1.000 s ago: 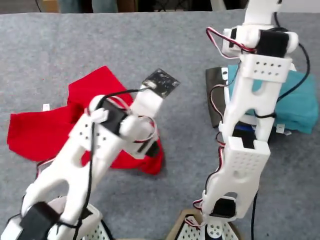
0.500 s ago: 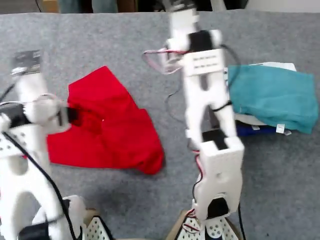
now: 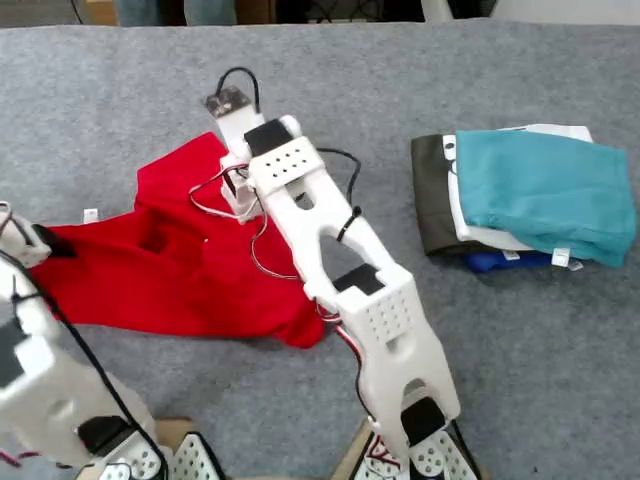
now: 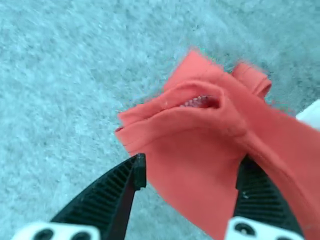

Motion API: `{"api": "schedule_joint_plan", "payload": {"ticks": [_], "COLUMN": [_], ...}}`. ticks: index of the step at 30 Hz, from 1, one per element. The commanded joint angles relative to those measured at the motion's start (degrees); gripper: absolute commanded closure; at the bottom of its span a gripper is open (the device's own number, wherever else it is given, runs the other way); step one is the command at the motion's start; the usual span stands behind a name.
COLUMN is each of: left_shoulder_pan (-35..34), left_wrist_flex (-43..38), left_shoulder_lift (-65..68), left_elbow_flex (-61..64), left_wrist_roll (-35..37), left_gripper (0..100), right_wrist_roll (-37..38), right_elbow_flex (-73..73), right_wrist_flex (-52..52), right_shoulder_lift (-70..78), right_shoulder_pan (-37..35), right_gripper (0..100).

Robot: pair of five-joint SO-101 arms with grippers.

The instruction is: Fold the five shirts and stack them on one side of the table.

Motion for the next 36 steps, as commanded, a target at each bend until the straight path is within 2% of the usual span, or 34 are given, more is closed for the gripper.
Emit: {"api": "schedule_joint_plan", "payload": {"ticks": [1, 8, 17, 31, 36], "left_shoulder_pan": [0.4, 0.7, 0.7, 0.6, 0.6], "left_wrist_flex": [8.3, 14.6, 14.7, 14.3, 14.2], "left_shoulder_lift": [5.5, 13.1, 14.6, 14.7, 14.7], "left_elbow_flex": [-12.7, -21.0, -20.7, -20.7, -20.7], "left_wrist_roll": [0.9, 0.4, 0.4, 0.4, 0.4], "left_gripper": [70, 70, 70, 70, 70], "right_wrist_roll": [-0.5, -0.4, -0.4, -0.4, -0.4], "right_elbow_flex": [-4.6, -5.8, -5.6, -10.4, -7.9], "right_wrist_flex": [2.6, 6.0, 5.8, 5.1, 5.4], "right_shoulder_lift": [0.0, 0.7, 2.3, 9.0, 9.4], "right_shoulder_pan": [1.9, 4.3, 4.0, 4.0, 4.1], "right_gripper": [69.1, 69.6, 85.8, 85.7, 86.0]}}
